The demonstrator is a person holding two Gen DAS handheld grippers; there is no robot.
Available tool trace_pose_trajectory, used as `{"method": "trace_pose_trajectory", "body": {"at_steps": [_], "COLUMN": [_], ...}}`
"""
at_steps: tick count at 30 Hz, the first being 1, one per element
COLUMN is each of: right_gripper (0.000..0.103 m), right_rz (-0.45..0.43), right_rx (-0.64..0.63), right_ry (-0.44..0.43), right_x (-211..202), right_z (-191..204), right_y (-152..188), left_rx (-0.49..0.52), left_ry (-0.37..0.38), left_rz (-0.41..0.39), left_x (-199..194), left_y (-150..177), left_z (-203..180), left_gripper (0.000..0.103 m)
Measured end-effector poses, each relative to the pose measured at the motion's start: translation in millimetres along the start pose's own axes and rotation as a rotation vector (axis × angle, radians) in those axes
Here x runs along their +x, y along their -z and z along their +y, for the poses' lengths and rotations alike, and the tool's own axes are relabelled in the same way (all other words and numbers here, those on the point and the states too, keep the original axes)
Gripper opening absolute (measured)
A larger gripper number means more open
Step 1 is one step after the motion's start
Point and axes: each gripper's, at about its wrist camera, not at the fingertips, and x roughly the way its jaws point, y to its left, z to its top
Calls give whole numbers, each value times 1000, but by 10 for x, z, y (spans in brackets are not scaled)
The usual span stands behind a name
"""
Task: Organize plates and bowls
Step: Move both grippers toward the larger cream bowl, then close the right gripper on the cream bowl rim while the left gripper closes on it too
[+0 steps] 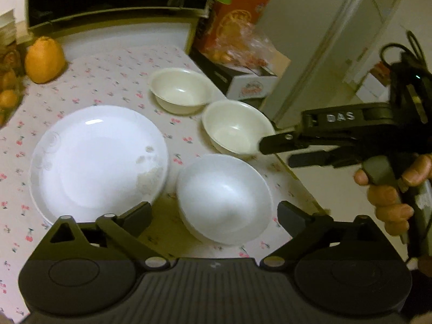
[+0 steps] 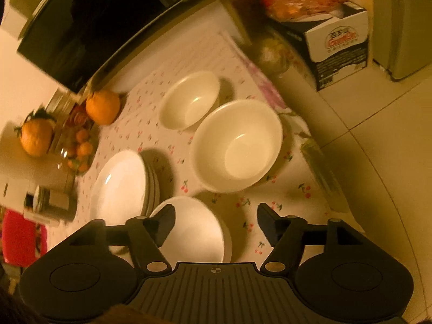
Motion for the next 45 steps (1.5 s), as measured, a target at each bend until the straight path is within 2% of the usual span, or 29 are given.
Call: {"method": "trace_pose_trajectory", "body": {"at_steps": [12,16,20,26,30,33,39,45], "right_gripper": [75,75,75,75,75,73,56,42], "right_rz": [-30,-48,-68,-109,-131,-142,-143,-142], "right_rx": [190,264,294,361,361,372,405,433], "right_ry": [-30,-40,-27,18,58,81,81,67], "right_x": [92,122,154,230,257,275,314,332], "right_z": [-213,-308,-343,-391,-395,-427,-470,-513], "right_y": [-107,-138,-177,-234,-254,-270,-295,-295], "left_rx": [-29,-64,-46,-21,-54,-68,-142,-156], "left_ry": [-109,-108,-76,-79,-48,-42,4,5], "left_rz": [-95,-124,-226,-185,-147,-123,-90,-77], "left_x": [78,168,241,530,672,765,888,970], "left_y": [-339,-470,-493,-629,-621,-611,-646,-644], "left_z": [52,102,103,36,67,88,132,124], "left_gripper": [102,102,95,75,62,55,45,40]}}
